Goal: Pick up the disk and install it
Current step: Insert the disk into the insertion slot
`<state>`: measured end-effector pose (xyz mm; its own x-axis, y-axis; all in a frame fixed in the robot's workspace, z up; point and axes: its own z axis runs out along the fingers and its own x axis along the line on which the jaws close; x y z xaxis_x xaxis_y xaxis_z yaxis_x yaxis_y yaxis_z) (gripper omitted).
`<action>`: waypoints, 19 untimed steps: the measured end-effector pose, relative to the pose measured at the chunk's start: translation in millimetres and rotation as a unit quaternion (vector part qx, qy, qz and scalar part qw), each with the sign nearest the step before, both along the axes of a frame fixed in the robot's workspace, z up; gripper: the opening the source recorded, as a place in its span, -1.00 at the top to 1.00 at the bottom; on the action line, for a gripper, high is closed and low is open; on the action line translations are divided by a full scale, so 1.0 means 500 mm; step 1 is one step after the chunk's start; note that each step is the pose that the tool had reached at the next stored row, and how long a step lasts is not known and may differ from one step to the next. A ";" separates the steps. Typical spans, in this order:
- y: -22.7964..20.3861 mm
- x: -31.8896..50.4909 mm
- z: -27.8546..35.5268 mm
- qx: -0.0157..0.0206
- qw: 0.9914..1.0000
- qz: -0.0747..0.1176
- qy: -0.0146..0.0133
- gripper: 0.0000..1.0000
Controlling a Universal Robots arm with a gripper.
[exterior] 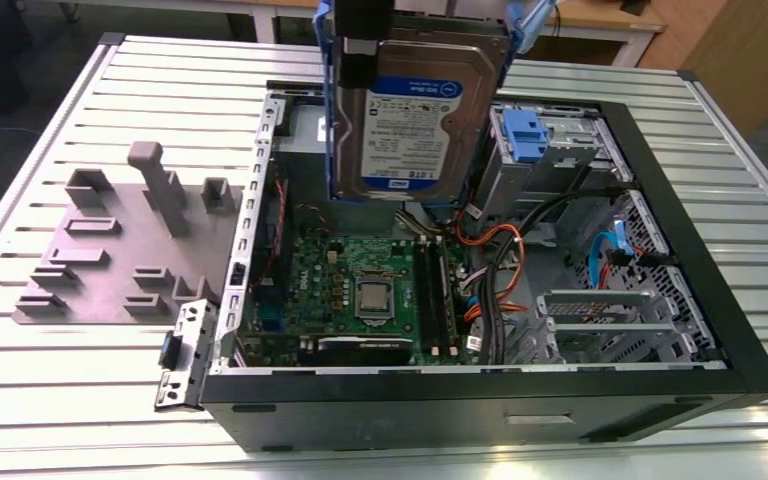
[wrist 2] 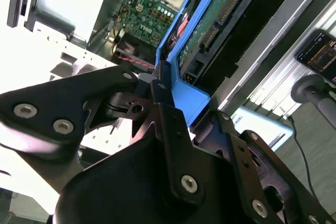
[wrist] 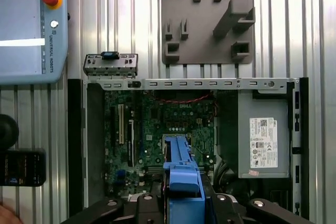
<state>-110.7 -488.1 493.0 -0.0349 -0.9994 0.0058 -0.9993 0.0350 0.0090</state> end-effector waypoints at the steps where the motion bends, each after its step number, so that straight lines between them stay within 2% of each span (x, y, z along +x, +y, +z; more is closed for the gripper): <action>1: 0.0000 0.007 0.000 0.000 1.000 0.000 0.000 0.26; 3: -0.0002 0.019 -0.001 0.000 1.000 0.000 0.000 0.26; 7: -0.0054 0.022 -0.001 -0.001 1.000 0.000 0.000 0.26; 10: -0.0218 0.022 -0.002 -0.001 1.000 0.000 0.000 0.26; 16: -0.0650 0.023 -0.005 -0.001 1.000 0.000 0.000 0.26; 19: -0.0734 0.031 -0.007 0.002 1.000 0.000 0.000 0.26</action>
